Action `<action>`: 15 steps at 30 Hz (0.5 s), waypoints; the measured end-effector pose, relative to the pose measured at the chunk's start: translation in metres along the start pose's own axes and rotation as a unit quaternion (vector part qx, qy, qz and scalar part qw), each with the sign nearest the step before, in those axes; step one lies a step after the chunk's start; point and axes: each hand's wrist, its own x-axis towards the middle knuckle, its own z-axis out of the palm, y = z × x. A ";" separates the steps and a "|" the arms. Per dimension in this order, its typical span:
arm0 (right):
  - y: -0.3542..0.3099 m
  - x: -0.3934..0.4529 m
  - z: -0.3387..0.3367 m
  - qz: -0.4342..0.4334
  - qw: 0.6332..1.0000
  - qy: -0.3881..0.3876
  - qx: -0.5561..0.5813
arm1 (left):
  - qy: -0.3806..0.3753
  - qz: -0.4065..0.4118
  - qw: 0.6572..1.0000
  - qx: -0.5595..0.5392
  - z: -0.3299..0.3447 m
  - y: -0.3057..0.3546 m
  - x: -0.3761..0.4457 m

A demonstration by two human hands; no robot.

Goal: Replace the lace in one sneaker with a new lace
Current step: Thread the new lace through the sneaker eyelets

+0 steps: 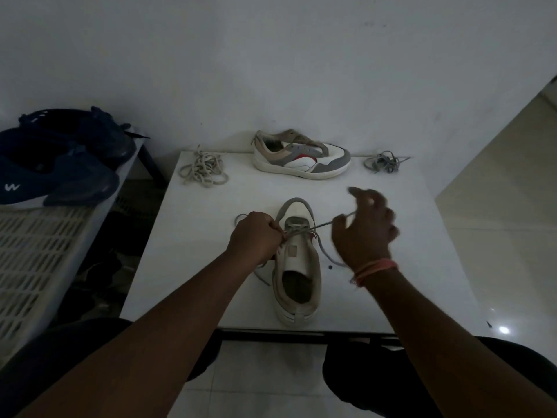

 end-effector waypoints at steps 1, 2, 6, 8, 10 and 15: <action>-0.007 -0.008 0.005 -0.063 0.997 -0.038 -0.016 | -0.002 0.000 1.000 0.002 0.000 0.000 0.000; -0.015 -0.015 0.012 -0.114 0.990 -0.078 -0.041 | -0.006 0.000 1.000 0.003 0.000 0.000 0.000; -0.024 -0.031 0.030 -0.170 0.969 -0.144 -0.104 | -0.013 -0.005 1.000 -0.005 -0.002 -0.002 0.000; -0.023 -0.024 0.025 -0.152 0.980 -0.089 -0.099 | -0.010 -0.004 1.000 -0.008 -0.002 -0.001 -0.001; -0.019 -0.009 0.009 -0.071 0.997 0.013 -0.039 | -0.006 -0.003 1.000 -0.011 -0.001 0.000 -0.002; 0.007 0.017 -0.017 0.088 0.993 -0.058 -0.046 | 0.006 0.022 0.999 0.032 0.002 0.001 -0.005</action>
